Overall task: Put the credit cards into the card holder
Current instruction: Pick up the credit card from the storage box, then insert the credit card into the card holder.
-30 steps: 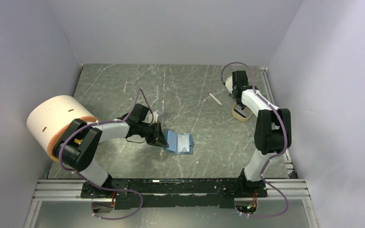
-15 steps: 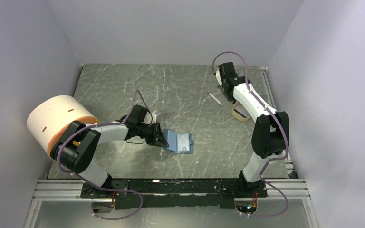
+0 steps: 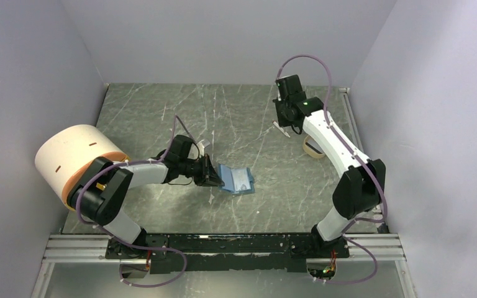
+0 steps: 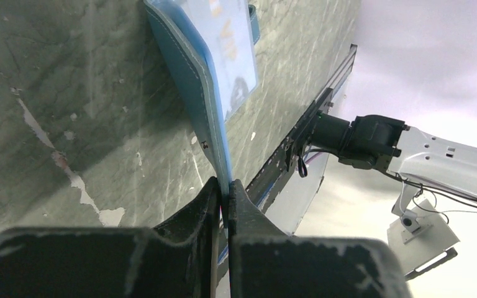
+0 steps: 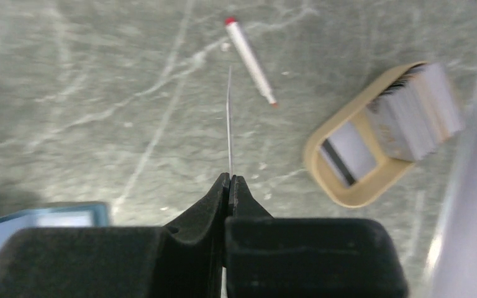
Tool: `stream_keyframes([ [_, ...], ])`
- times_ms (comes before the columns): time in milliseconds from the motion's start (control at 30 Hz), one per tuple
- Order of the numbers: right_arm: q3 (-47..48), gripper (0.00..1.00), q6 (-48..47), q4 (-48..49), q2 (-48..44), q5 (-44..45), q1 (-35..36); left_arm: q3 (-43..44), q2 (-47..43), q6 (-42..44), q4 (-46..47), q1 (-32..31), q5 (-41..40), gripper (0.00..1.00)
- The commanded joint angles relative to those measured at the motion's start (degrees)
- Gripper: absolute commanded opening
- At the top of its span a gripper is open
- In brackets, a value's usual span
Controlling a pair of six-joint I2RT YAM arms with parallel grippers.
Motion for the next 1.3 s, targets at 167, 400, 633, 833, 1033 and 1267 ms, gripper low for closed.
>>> stream_keyframes([
  [167,-13.18,0.0,20.94,14.05,-11.38,-26.62,0.7,0.68,1.29,1.85,-2.53,0.28,-3.68,0.19],
  [400,-27.09,0.0,32.43,26.89,-15.21,-38.36,2.36,-0.57,-0.42,3.03,-5.14,1.22,-6.4,0.28],
  [633,-39.74,0.0,42.08,42.38,-12.01,-49.35,3.52,-2.18,-1.74,2.98,-4.92,3.36,-6.81,0.29],
  [833,-45.12,0.0,44.82,49.04,-8.58,-50.4,4.51,-2.28,-1.75,3.62,-5.69,4.13,-7.71,0.24],
  [1033,-45.84,0.0,41.78,49.31,-4.65,-48.6,5.37,-1.89,-0.87,5.32,-7.41,4.24,-9.53,0.09],
  [1267,-47.58,0.0,41.81,53.61,-0.79,-48.44,5.36,-1.57,0.77,6.39,-8.72,4.23,-10.45,0.09],
])
